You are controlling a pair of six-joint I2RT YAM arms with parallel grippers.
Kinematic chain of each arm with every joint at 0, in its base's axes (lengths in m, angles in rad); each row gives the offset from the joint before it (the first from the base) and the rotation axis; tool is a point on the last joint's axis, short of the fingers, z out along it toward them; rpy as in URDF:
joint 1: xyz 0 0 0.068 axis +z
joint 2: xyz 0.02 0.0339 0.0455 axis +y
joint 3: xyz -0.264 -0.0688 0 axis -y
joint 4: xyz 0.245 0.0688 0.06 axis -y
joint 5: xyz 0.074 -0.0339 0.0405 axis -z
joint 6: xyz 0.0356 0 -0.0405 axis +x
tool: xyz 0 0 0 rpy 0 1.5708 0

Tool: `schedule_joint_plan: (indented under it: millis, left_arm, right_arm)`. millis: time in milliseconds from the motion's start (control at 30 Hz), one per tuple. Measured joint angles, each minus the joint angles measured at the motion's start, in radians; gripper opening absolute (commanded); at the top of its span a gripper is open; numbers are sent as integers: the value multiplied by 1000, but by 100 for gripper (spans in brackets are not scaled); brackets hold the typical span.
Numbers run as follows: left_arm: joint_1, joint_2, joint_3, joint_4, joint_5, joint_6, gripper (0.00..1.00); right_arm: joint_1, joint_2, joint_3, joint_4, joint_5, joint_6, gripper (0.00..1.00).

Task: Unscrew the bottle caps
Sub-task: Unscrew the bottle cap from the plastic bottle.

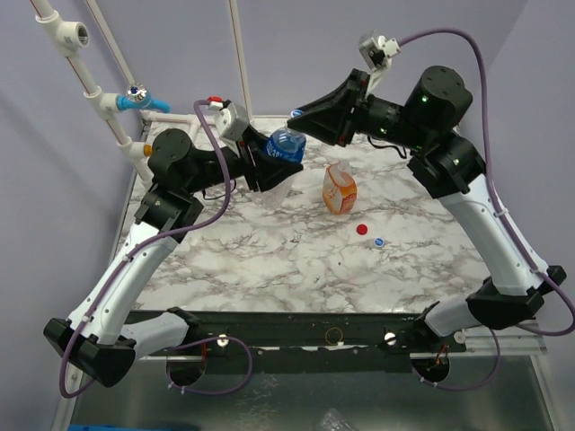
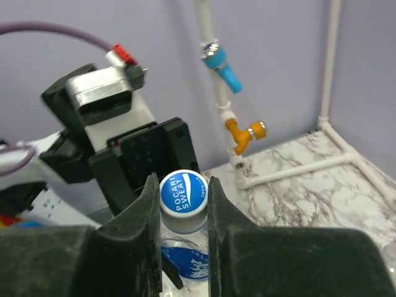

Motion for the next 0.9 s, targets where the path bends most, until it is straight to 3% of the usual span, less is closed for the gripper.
schedule_joint_plan:
  millis: [267, 433, 467, 500, 533, 600, 900]
  left_arm:
    - [-24, -18, 31, 69, 355, -143, 0]
    - [-27, -16, 37, 54, 443, -183, 0]
    - [-26, -15, 37, 52, 445, -185, 0]
    - [-26, -14, 37, 50, 445, -185, 0]
    - [-26, -14, 37, 48, 444, -184, 0]
    - [-22, -14, 37, 46, 431, -177, 0]
    - [-3, -15, 37, 45, 206, -90, 0]
  right_arm:
    - [-28, -123, -154, 237, -468, 13, 1]
    - [-34, -124, -185, 307, -580, 25, 4]
    - [-35, -124, -185, 303, -580, 24, 12]
    - [-35, -124, -184, 293, -574, 19, 36]
    - [-37, -125, -180, 277, -559, 14, 66]
    - [-35, -127, -168, 237, -501, 3, 99]
    - [-40, -143, -119, 126, -150, 3, 100]
